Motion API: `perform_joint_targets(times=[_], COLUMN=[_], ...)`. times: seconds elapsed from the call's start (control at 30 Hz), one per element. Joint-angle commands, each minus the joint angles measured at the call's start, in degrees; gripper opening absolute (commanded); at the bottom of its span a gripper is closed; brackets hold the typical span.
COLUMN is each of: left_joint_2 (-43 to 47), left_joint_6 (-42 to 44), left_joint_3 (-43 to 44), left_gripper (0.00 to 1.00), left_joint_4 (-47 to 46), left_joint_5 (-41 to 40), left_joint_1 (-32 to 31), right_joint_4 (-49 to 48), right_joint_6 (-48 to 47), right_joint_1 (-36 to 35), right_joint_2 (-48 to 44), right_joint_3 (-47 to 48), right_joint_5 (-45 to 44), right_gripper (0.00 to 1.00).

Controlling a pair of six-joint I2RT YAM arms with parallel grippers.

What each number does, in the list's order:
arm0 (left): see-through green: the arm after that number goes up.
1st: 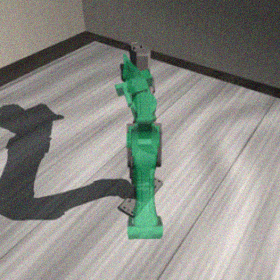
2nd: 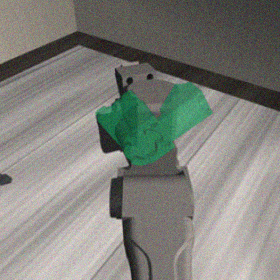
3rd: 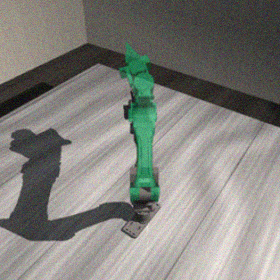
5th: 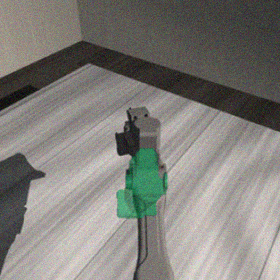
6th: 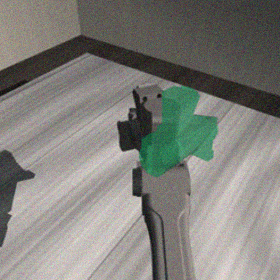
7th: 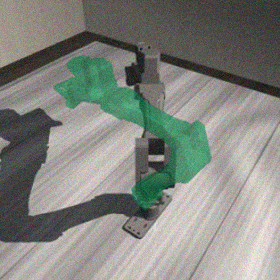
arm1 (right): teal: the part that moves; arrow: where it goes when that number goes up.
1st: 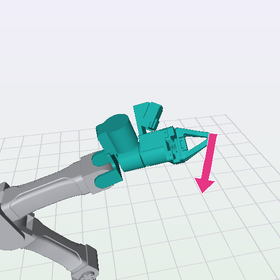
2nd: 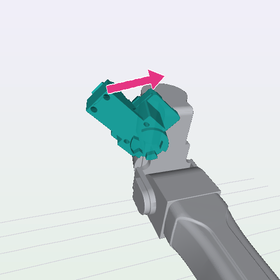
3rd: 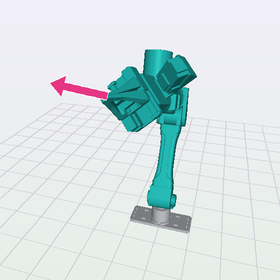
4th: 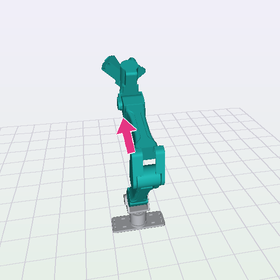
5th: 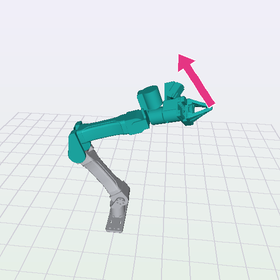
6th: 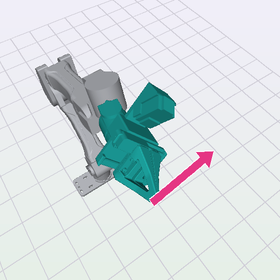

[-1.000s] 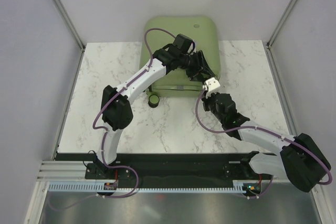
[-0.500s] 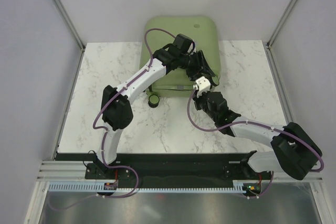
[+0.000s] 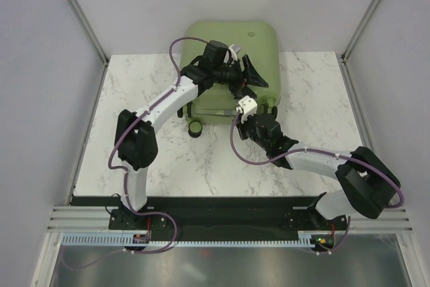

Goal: Pack the luggage
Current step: Zip the luggage at the center of the board.

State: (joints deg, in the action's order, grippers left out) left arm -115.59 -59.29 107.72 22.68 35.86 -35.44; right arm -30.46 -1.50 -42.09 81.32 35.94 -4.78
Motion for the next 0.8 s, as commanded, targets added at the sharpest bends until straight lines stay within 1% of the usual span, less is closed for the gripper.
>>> perform_joint_targets(times=[0.0,0.13,0.27,0.33,0.37,0.43,0.47,0.53,0.57,0.6,0.73,0.77], left_joint_2=[2.47,5.89,9.58,11.17,13.35,16.00,18.79,21.97,23.55,26.96,34.80,36.12], left_joint_6=[1.89,3.82,7.95,11.55,12.78,17.08,20.06,22.97,25.08,25.71,27.82,29.30], left_joint_3=[-2.60,-5.06,-6.30,-6.21,-6.30,-6.73,-7.52,-8.75,-10.67,-12.00,-19.90,-22.27], left_gripper=[0.73,0.74,0.74,0.74,0.74,0.74,0.75,0.75,0.75,0.76,0.77,0.77], left_joint_4=[-2.11,-1.58,0.34,3.06,4.03,7.10,8.16,11.40,12.73,13.79,19.06,20.72], left_joint_5=[-3.60,-4.74,-8.24,-9.66,-11.49,-13.70,-16.14,-18.62,-20.98,-21.96,-24.42,-26.26], left_joint_1=[2.57,3.62,5.29,6.69,7.14,8.45,8.89,9.95,10.30,10.74,15.21,15.66], right_joint_4=[-6.02,-6.10,-5.93,-5.75,-5.41,-4.88,-4.53,-4.43,-4.17,-4.08,-3.65,-3.30], right_joint_6=[3.08,3.26,3.34,3.26,3.17,2.99,2.90,2.82,2.64,2.55,2.46,2.46], right_joint_1=[-4.58,-5.46,-5.81,-5.99,-5.90,-5.90,-5.90,-5.90,-5.90,-5.99,-5.90,-5.99], right_joint_2=[1.03,2.70,3.85,4.20,4.29,4.55,4.64,4.73,4.99,4.99,5.52,5.78], right_joint_3=[4.22,5.36,6.59,7.03,7.21,7.56,7.74,7.91,8.09,8.18,8.88,8.97], right_joint_5=[13.04,12.60,12.42,12.51,12.68,12.77,12.95,12.95,13.04,13.12,13.21,13.21], right_gripper=[0.00,0.00,0.00,0.00,0.00,0.00,0.00,0.00,0.00,0.00,0.00,0.00])
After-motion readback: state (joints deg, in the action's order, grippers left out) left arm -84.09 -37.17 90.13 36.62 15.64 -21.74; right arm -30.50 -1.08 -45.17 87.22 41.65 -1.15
